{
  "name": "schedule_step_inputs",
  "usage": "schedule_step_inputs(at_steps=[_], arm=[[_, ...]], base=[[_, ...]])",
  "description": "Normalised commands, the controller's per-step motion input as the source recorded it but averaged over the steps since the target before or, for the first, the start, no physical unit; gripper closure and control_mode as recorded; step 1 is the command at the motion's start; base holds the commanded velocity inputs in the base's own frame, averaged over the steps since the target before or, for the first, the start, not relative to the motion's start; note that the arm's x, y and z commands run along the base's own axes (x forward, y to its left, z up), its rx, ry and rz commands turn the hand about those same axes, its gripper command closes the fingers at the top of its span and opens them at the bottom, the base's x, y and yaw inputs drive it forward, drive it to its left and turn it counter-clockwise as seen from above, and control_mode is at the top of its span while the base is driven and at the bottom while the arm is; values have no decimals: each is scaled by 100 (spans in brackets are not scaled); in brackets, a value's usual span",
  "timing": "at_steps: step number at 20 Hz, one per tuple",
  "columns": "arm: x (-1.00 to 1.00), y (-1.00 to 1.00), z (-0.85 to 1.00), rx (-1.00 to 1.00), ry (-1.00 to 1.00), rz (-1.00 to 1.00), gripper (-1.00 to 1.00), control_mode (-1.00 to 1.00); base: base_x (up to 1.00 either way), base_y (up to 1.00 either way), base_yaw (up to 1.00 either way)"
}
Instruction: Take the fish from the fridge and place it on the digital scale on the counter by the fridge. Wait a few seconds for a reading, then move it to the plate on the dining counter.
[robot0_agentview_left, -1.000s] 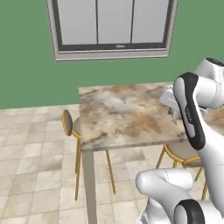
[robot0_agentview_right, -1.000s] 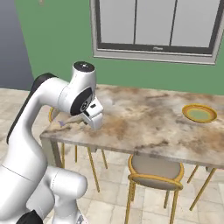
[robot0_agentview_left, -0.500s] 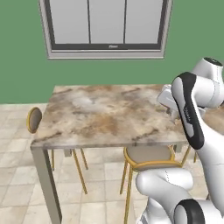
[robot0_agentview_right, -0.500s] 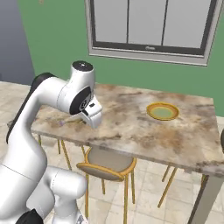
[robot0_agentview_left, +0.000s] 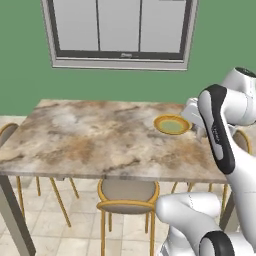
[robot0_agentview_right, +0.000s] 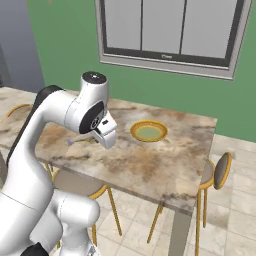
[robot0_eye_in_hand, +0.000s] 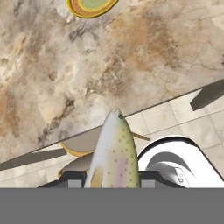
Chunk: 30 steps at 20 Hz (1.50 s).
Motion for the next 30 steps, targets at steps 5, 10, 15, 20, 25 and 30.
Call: schedule_step_inputs(at_steps=[5, 10, 15, 20, 25, 30], arm=[[0, 0, 0, 0, 0, 0, 100, 100], [0, 0, 0, 0, 0, 0, 100, 100], [75, -46, -15, 0, 0, 3, 100, -100], [100, -89, -26, 0, 0, 0, 100, -100], [100, -49, -42, -1, 0, 0, 100, -100], [100, -4, -47, -4, 0, 0, 100, -100]], base=[[100, -65, 17], [89, -47, 10], [16, -8, 2], [0, 0, 0], [0, 0, 0], [0, 0, 0]])
